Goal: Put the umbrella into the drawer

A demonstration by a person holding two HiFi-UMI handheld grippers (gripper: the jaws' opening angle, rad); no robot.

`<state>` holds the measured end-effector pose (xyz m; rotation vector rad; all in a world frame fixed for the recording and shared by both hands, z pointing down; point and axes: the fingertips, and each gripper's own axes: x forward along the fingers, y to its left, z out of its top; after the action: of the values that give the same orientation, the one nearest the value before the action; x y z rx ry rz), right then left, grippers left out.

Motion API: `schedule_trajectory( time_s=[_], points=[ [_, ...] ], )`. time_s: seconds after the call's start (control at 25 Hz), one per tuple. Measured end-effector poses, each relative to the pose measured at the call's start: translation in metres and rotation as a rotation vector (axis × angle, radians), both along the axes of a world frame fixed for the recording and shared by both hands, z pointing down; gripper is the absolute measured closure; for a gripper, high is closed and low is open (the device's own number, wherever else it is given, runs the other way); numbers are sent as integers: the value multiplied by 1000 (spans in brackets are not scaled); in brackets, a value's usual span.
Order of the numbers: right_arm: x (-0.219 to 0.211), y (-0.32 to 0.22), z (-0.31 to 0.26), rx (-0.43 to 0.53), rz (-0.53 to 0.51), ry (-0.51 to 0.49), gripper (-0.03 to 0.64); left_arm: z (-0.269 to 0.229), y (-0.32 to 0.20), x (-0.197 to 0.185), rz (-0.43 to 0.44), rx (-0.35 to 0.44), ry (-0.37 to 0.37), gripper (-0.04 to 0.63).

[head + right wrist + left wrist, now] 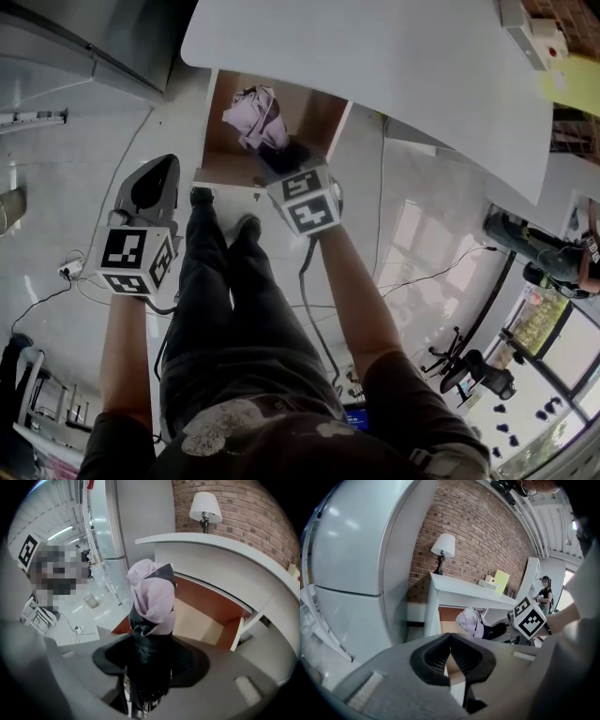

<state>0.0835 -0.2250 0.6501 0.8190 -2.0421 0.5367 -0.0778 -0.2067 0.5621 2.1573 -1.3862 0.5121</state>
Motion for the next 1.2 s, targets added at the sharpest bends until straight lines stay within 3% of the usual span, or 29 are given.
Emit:
schedule_trajectory(
  time_s=[0.28, 0.6, 0.8, 1.2],
  points=[
    [-12, -17, 28, 13, -14, 30, 388, 20, -4, -10, -4, -5, 1, 584],
    [-12, -43, 61, 24, 78, 52, 388, 42, -3, -23, -10, -41, 3, 584],
    [-12, -52, 83, 22, 37, 112, 388, 50, 1, -23, -9, -54, 0, 584],
    [-16, -57, 109, 27, 22, 131, 388, 55, 4, -15, 3, -78, -3, 584]
  ],
)
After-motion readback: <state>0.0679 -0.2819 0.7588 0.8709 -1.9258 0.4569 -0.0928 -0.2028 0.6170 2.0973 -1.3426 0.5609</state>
